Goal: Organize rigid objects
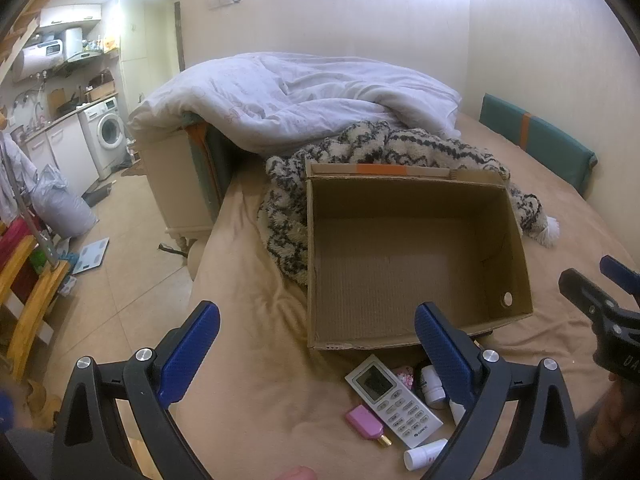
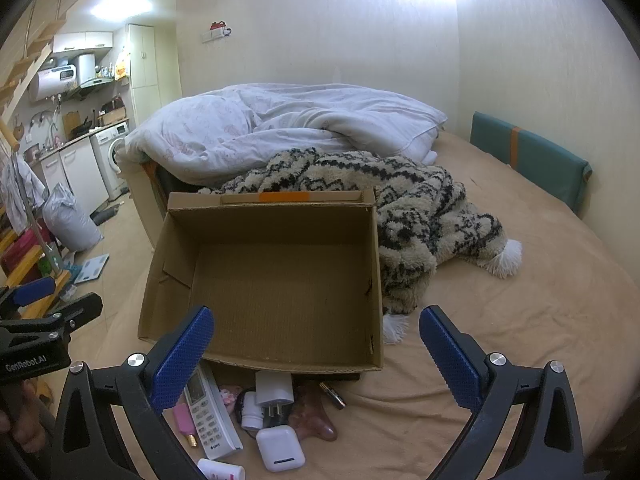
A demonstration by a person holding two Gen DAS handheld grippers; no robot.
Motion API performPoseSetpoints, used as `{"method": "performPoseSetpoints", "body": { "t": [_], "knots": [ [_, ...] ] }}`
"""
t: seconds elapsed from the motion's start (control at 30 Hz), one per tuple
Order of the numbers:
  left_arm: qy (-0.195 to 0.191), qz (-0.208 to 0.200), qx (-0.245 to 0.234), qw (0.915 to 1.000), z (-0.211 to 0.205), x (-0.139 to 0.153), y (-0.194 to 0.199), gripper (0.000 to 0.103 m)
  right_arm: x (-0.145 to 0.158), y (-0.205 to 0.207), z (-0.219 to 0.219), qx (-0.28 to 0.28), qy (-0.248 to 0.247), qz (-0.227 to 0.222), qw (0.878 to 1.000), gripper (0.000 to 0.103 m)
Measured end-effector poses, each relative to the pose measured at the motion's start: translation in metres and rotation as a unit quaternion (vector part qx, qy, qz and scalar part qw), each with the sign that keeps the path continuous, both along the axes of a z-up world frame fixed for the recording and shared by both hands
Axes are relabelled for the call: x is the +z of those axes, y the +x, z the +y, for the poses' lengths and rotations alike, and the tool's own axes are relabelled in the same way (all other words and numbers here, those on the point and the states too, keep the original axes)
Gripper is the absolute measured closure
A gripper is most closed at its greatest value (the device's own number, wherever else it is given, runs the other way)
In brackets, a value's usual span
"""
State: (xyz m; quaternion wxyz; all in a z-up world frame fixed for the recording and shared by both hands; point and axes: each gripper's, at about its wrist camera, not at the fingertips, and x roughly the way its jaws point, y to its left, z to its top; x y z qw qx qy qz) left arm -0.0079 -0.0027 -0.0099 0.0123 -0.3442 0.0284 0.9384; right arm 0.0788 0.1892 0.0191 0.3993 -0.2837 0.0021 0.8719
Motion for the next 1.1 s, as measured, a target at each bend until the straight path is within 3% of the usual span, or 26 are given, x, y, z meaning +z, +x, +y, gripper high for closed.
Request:
{"method": "performPoseSetpoints", "body": {
  "t": [1.1],
  "knots": [
    [0.004, -0.005, -0.011, 0.9999, -0.0003, -0.0038, 0.0004, 0.005, 0.0009, 0.0005, -0.0012, -0.018, 0.007, -0.003, 1.0, 0.0]
  ]
}}
